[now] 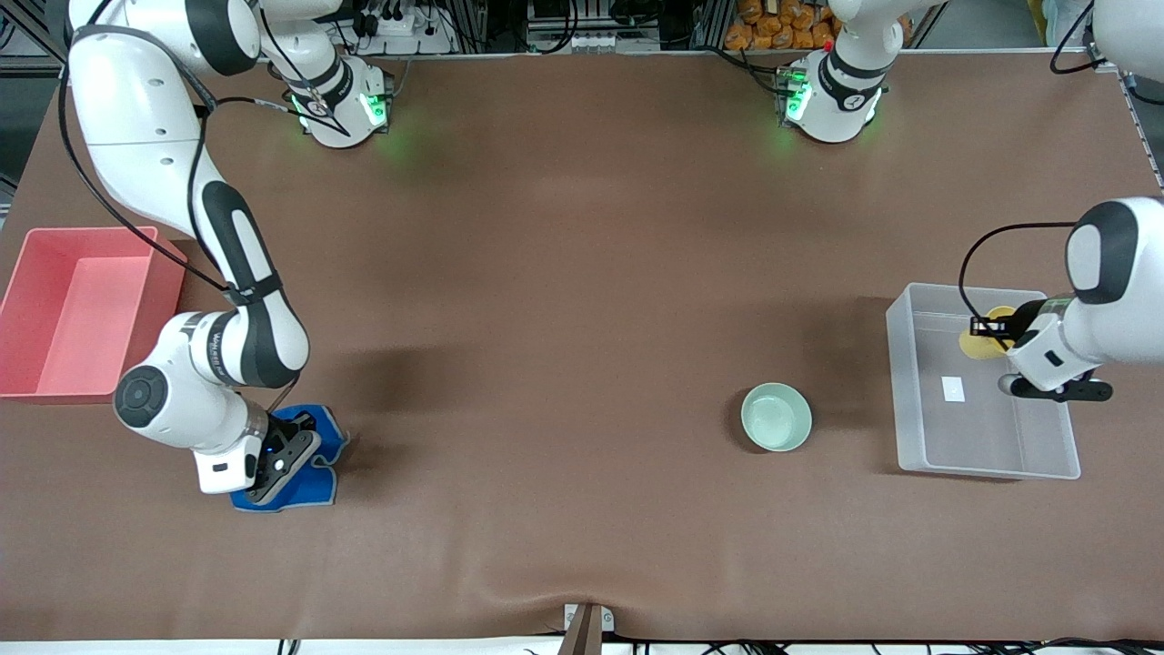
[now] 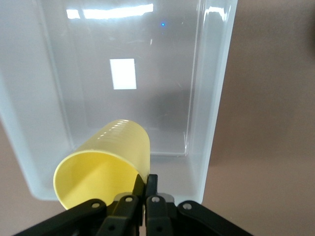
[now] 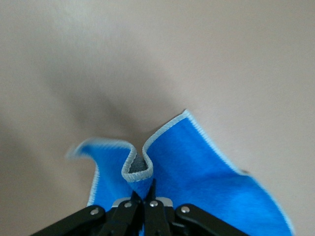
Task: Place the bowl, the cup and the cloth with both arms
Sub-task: 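Lift the cloth into the pink bin while the left gripper drops the cup in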
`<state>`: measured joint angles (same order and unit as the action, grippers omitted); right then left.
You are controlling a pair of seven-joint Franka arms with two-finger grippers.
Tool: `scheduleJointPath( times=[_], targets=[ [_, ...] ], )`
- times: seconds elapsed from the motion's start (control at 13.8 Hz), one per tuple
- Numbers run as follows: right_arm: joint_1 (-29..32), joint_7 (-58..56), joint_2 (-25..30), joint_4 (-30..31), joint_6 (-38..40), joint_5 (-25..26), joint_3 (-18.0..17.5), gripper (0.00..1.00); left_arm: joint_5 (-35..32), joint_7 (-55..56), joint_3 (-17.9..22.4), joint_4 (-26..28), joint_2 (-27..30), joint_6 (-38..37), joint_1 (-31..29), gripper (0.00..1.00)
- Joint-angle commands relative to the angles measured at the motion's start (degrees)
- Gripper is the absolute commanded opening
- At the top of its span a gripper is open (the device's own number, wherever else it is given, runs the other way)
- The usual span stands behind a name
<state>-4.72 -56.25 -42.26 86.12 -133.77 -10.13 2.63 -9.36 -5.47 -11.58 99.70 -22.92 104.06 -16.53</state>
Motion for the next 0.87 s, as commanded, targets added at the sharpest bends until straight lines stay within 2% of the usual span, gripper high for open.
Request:
scheduleJointPath(
  times=[0.0,0.22,0.36,0.58,0.8],
  targets=[
    [0.77,1.05,6.74,1.15,5.16,-0.86,-0.08,0.0,-1.45,0.2,-0.46,1.98,-1.24,2.72,0.1,0.0],
    [1.2,1.67,12.54,1.15,15.33,-0.24,0.44,0.0,-1.54,0.2,-0.46,2.95,-3.18,4.56,-0.78,0.0],
    [2.43,0.8,15.88,1.07,22.47,-0.07,2.37,0.0,-1.89,0.2,-0.37,4.09,-3.97,6.06,-0.87,0.0],
    [3.67,0.88,22.64,0.72,29.24,1.59,4.3,0.0,-3.65,0.2,-0.46,8.92,-3.54,11.67,-2.27,0.0],
    [4.89,-1.04,26.61,0.45,33.47,4.32,7.29,0.0,-3.74,0.2,-0.46,8.93,-3.18,11.95,-2.28,0.0]
  ],
)
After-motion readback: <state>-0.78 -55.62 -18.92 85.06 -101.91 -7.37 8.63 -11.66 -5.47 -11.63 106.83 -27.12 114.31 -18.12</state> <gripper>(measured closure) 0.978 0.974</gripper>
